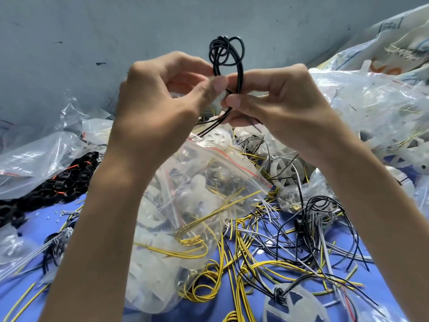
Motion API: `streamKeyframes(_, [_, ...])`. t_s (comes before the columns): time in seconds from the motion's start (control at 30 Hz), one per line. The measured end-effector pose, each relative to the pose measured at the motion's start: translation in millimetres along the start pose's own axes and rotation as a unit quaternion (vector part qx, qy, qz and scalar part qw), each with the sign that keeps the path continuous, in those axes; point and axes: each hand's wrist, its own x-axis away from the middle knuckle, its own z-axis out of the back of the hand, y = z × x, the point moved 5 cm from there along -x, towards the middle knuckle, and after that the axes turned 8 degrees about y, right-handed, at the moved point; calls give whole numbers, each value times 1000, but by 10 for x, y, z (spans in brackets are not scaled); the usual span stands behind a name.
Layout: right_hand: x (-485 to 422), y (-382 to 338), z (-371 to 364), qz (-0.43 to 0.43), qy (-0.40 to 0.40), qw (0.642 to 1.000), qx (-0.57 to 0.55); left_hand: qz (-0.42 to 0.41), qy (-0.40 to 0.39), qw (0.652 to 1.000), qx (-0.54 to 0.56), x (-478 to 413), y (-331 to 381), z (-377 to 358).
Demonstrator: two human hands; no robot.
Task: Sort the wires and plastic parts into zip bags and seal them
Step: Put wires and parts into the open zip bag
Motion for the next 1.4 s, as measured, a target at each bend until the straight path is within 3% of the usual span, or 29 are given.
streamKeyframes(0.13, [-56, 35, 108, -16, 110, 990, -87, -44, 87, 995, -31, -22, 117, 115])
streamKeyframes(0.23, [-75, 48, 164, -23, 169, 966, -194, 4, -41, 998, 40, 35, 174, -40])
streamKeyframes(0.33, [-76, 31, 163, -16, 177, 958, -225, 39, -156, 987, 12, 142, 173, -272])
streamKeyframes(0.43, [-54, 45, 106, -32, 166, 964, -203, 82, -121, 989, -19, 169, 70, -394])
streamKeyframes(0.53, [-24, 55, 59, -34, 159, 975, -150, 150, -58, 986, 30, 201, -31, -427])
streamKeyframes(0.73, [17, 49, -37, -59, 40, 995, -63, 145, 46, 981, 117, 159, -88, -333])
streamKeyframes(0.93, [31, 35, -50, -36, -67, 976, 203, 130, 54, 980, 142, 85, -120, -231])
streamKeyframes(1.03, [60, 45, -114, -48, -115, 963, 239, 98, 15, 985, 139, 72, -89, -221])
streamKeyframes(1.3, [41, -24, 4, -69, -126, 958, 250, 68, -104, 986, 110, 88, 7, -280])
streamKeyframes(1.4, [58, -22, -24, -67, -146, 955, 249, 43, -109, 991, 65, 102, 9, -284])
